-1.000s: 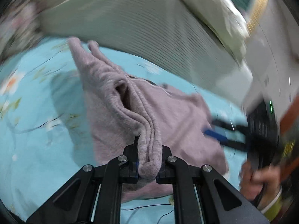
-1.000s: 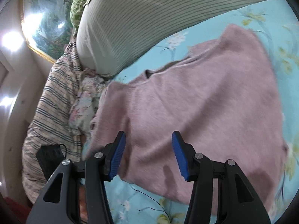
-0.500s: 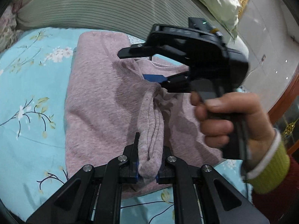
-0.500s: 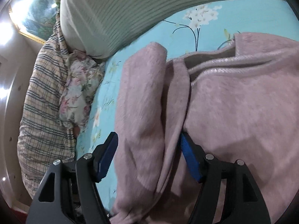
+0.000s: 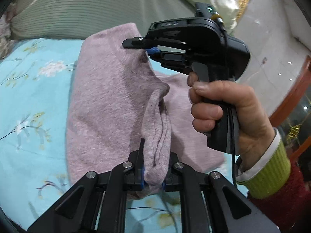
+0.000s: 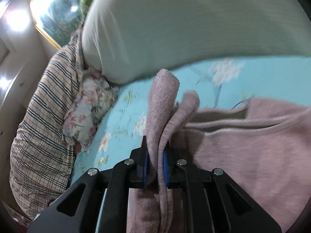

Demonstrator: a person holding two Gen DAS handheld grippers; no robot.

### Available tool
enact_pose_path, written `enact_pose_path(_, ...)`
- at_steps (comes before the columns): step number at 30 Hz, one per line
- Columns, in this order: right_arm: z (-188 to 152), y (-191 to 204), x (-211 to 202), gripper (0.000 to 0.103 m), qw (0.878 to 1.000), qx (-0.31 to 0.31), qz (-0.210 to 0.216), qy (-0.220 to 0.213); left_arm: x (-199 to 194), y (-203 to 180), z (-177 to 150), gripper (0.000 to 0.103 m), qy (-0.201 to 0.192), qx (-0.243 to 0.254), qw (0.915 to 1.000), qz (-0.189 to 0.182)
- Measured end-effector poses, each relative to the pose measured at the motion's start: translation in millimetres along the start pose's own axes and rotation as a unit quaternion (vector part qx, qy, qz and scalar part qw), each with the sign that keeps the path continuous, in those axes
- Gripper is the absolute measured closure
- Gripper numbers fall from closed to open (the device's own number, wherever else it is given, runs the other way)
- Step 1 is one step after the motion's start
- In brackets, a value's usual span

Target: Fold small clothes

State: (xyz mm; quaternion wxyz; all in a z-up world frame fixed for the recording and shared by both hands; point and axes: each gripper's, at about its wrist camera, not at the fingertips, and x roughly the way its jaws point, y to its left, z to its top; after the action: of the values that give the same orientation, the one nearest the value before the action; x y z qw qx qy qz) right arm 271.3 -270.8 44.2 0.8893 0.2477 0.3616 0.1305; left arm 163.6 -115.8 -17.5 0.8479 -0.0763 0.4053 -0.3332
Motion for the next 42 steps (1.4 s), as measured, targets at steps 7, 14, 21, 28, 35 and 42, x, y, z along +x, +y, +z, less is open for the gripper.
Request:
enact_pose_path(7,-6.6,-57.5,-63.0,0.090,0.998,0.030,-0.058,-0.026,44.6,-44.0,-2.7,0.093,0.036,0.015,0.9984,-0.042)
enact_pose_path(14,-24.7,-116.8,-83.9,0.090,0.993,0.079,-0.086,-0.023,78.7,-71.8,-8.5,0.093,0.066,0.029,0.9949,-0.071)
enact_pose_path(21,-28.1,-128.5,-92.3,0.090,0.992,0.079,-0.096,-0.030,95.4,-68.6,-5.4,0.092,0.075,0.038,0.9939,-0.072)
enact_pose_path(28,-36.6,-136.3,-98.2,0.090,0.990,0.089,-0.102,-0.045,104.8,-58.8,-4.8,0.092,0.081,0.032,0.9929,-0.081)
enact_pose_path(35,-39.0,-138.7,-96.7,0.088,0.987,0.079,-0.139,-0.033,110.8,-52.1,-4.4,0.091,0.099,0.041,0.9913,-0.077)
enact_pose_path(42,-49.6,-132.6,-110.5,0.068,0.984,0.092,-0.145,-0.045,80.4,-20.8,-5.5,0.055,0.110,0.022,0.9881,-0.105)
